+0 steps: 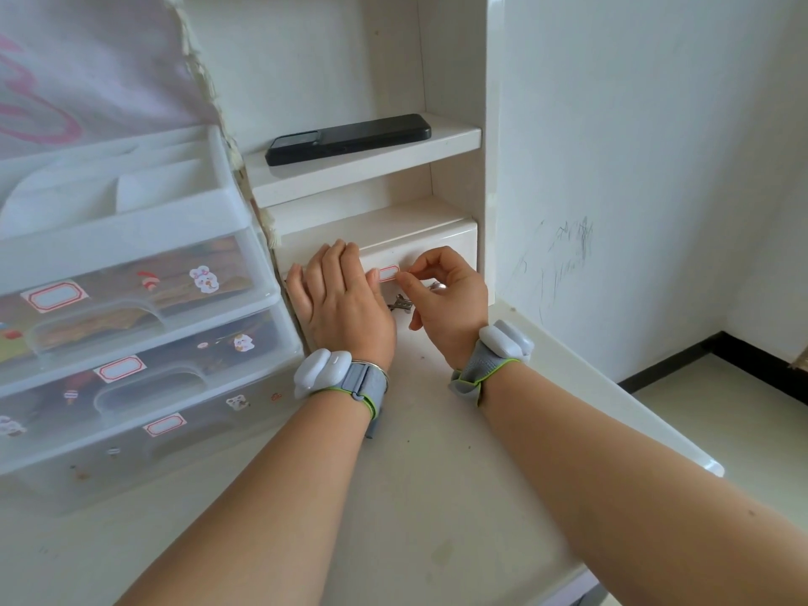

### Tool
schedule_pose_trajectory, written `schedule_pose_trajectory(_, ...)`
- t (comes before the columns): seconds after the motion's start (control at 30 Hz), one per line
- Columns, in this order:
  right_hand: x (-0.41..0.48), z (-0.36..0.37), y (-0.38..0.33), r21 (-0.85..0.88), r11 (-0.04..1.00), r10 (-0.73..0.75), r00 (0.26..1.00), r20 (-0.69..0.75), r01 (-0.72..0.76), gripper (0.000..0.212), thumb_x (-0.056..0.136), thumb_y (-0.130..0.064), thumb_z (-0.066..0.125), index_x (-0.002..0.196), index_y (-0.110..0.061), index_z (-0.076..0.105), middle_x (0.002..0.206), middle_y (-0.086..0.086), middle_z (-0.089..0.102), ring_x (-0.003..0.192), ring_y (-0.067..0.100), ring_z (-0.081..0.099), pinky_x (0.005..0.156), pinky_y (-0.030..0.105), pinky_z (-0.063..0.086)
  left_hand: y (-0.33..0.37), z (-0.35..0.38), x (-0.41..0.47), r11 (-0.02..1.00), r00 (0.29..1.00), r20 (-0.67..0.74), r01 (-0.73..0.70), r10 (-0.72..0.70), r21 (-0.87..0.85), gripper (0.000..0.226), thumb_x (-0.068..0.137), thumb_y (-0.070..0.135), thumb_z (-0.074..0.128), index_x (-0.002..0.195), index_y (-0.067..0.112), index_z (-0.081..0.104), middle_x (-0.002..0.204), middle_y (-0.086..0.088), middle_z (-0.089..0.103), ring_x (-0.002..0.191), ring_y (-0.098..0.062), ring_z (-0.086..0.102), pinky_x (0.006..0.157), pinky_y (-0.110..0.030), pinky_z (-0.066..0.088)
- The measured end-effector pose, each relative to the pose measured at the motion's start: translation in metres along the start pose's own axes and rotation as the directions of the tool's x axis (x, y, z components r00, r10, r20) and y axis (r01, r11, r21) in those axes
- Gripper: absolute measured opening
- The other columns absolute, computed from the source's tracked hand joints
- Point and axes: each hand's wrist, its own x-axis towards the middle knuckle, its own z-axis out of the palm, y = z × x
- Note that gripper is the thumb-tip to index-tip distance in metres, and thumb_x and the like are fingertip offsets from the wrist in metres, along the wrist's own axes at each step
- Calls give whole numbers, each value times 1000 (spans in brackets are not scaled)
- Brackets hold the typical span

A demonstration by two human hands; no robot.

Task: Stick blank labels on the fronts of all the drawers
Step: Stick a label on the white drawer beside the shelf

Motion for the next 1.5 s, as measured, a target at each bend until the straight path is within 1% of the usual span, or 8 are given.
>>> schedule_pose_trajectory(0.27,6,-7,2,-93,996,4,1000,-13,-6,11,82,-11,59,85,-22,56,78,-11,57,38,20,52,40,22,42,3,-2,-1,999,999,34,14,-15,30,37,90,36,51,112,7,56,118,-8,61,116,-28,51,109,-43,18)
schedule_pose_trajectory(0.4,7,-6,5,-130,991,19,999,-35,-23,11,82,-13,54,82,-24,55,77,-10,58,35,22,52,40,27,43,6,-3,0,998,999,26,30,-31,47,40,87,41,54,108,8,56,115,-8,61,112,-29,51,108,-44,20)
schedule_pose_trajectory(0.57,9,-8,5,-134,986,90,992,-90,-101,9,80,-11,51,80,-20,53,78,4,63,41,23,50,32,18,35,10,-6,6,994,991,84,100,-103,38,39,80,41,58,102,9,55,105,-9,60,106,-31,49,109,-43,18)
schedule_pose_trajectory(0.77,9,-10,5,-128,985,103,992,-80,-112,10,81,-13,51,76,-22,51,79,4,66,34,22,48,34,19,35,16,-8,10,983,980,74,183,-182,-2,44,75,49,60,92,9,54,95,-9,58,97,-31,48,106,-41,19)
schedule_pose_trajectory(0.93,10,-10,5,-114,987,103,992,-75,-111,12,80,-12,51,75,-23,51,78,4,67,36,21,48,33,17,35,15,-9,12,982,976,115,188,-185,-20,39,78,46,60,92,10,55,95,-9,58,97,-32,47,104,-43,21)
schedule_pose_trajectory(1.1,9,-10,6,-104,989,101,993,-63,-107,15,80,-11,50,74,-25,51,77,4,66,34,21,46,34,17,35,-1,-5,4,995,997,60,57,-52,-83,23,86,27,53,105,14,56,111,-5,61,107,-21,41,106,-38,17)
schedule_pose_trajectory(1.37,11,-11,9,-126,989,73,996,-57,-80,18,81,-13,50,73,-29,49,76,0,65,38,24,48,35,19,37,-1,-8,6,997,994,105,48,-42,-60,27,84,29,56,106,13,55,113,-7,61,108,-26,47,105,-39,17)
schedule_pose_trajectory(1.5,6,-13,14,-251,968,-21,996,-92,-3,10,82,-26,50,81,-35,48,80,-17,59,59,25,60,57,35,52,5,-21,9,997,966,252,69,-60,-25,37,78,21,64,112,11,53,120,-9,57,115,-32,49,108,-40,12)
